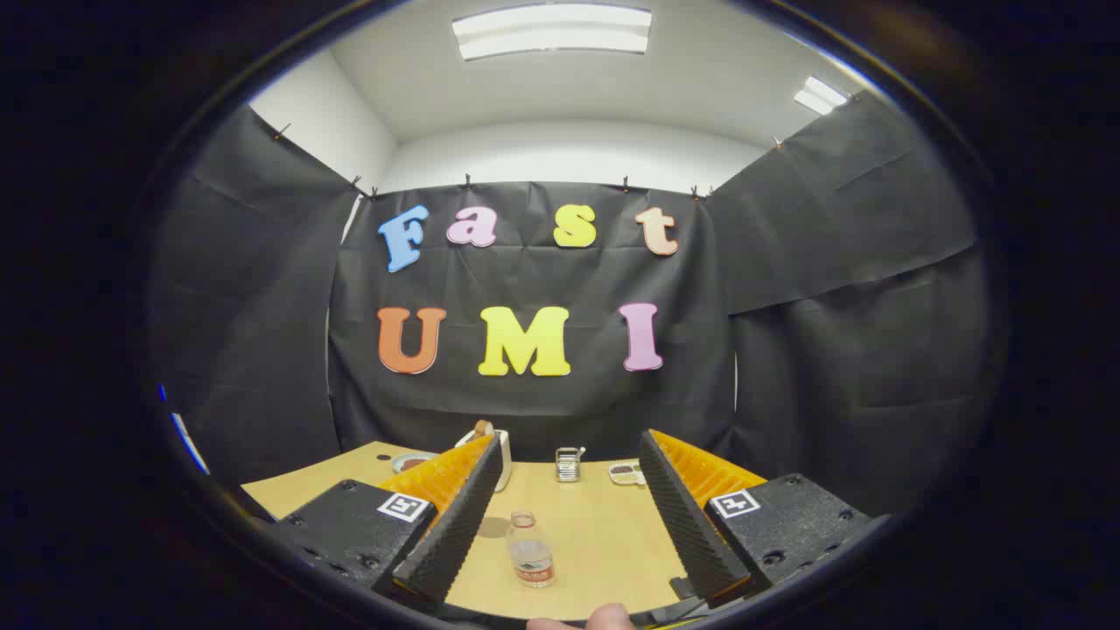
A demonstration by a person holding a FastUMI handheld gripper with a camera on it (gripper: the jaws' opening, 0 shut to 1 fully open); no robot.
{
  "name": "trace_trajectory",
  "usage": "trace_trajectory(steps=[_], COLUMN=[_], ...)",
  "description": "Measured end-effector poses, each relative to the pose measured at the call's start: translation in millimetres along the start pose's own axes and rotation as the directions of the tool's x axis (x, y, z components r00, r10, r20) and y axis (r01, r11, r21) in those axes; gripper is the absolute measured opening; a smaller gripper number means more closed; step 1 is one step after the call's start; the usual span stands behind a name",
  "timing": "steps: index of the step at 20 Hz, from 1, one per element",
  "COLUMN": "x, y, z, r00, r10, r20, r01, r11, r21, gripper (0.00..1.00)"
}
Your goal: Take the bottle from table, then pour the juice into the cup, finally place the bottle on the coaster
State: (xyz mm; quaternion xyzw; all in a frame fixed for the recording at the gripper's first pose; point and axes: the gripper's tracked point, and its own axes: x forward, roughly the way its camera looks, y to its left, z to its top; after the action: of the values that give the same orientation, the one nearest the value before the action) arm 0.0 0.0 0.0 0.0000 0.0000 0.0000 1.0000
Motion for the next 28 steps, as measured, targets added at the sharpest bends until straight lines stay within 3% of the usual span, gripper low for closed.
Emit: trace_trajectory(steps=[28], x=[6.0], y=[15.7], z=[-12.9], r00=[0.999], r10=[0.030], r20=[-0.029], r01=[-0.030], r11=[1.000], r21=[0.003], gripper=[1.00])
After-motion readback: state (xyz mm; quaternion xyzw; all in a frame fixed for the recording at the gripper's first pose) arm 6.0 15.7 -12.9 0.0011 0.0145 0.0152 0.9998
